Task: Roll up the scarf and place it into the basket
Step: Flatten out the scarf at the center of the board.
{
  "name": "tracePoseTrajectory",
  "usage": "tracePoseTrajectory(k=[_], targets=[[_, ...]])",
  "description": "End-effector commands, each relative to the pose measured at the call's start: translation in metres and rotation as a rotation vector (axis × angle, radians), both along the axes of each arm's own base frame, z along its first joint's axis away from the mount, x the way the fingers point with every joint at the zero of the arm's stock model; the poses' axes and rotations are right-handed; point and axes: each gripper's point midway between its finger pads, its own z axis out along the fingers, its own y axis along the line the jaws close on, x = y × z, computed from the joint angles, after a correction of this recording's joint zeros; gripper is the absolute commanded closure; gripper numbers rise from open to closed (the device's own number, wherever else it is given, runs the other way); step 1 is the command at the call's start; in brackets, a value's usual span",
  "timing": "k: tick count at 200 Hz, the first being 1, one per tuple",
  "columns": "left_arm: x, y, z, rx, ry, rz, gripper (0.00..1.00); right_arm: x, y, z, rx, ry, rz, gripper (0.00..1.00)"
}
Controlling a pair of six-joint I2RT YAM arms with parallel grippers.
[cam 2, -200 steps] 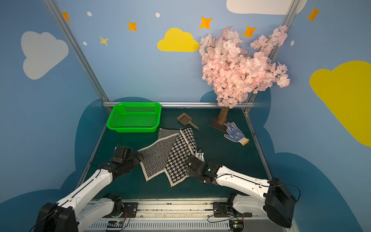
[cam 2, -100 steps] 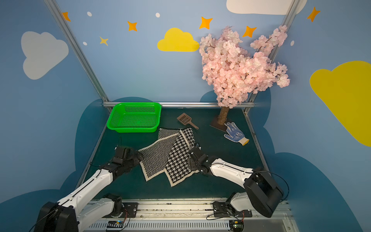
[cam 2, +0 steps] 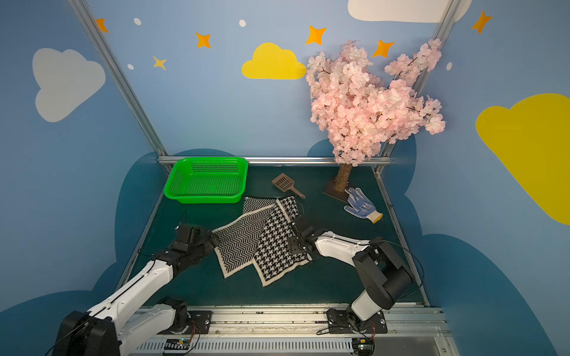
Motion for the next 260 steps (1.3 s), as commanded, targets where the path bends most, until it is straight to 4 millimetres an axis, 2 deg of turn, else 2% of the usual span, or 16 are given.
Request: tracePoseTrajectory(k=[1,45,77,94,109,113,120,146,178,187,191,213,237,260], targets=[[-0.001,0.004,0.002,0.026,-0.001,0.003,0.02,-0.008,0.003,0.001,0.042,0.009,0.022,0.34],[0.000,0.003,0.002,0.024,0.003,0.001,0.03,-0.009,0.004,-0.011,0.037,0.038,0.036,0.62],[-0.005,0.006,-0.006,0.038,0.018,0.002,0.07,-0.013,0.000,-0.006,0.063,0.027,0.003,0.80],[-0.007,0.008,-0.012,0.055,0.037,0.003,0.11,-0.016,-0.005,0.001,0.075,0.011,-0.019,0.84],[-0.008,0.009,-0.015,0.065,0.050,0.000,0.17,-0.016,-0.008,0.014,0.094,-0.016,-0.036,0.93],[-0.008,0.010,-0.016,0.069,0.054,0.000,0.19,-0.022,-0.014,0.009,0.079,-0.004,-0.040,0.95],[-0.008,0.010,-0.017,0.073,0.059,0.002,0.23,-0.024,-0.017,0.012,0.078,-0.008,-0.044,1.00],[-0.005,0.008,-0.023,0.065,0.081,0.000,0.42,-0.025,-0.025,0.028,0.069,-0.037,-0.050,1.00],[-0.003,0.002,-0.034,0.049,0.140,-0.009,0.49,-0.030,-0.034,0.051,0.088,-0.063,-0.065,1.00],[-0.001,0.000,-0.037,0.039,0.153,-0.012,0.50,-0.031,-0.036,0.060,0.105,-0.077,-0.069,1.00],[0.000,-0.002,-0.038,0.034,0.158,-0.014,0.50,-0.026,-0.034,0.074,0.129,-0.102,-0.083,1.00],[0.002,-0.011,-0.045,0.004,0.201,-0.038,0.49,-0.024,-0.040,0.096,0.174,-0.161,-0.128,1.00],[0.004,-0.021,-0.054,-0.045,0.227,-0.057,0.47,-0.024,-0.044,0.116,0.206,-0.243,-0.114,1.00],[0.000,-0.021,-0.064,-0.040,0.257,-0.051,0.49,-0.026,-0.051,0.129,0.218,-0.284,-0.120,1.00]])
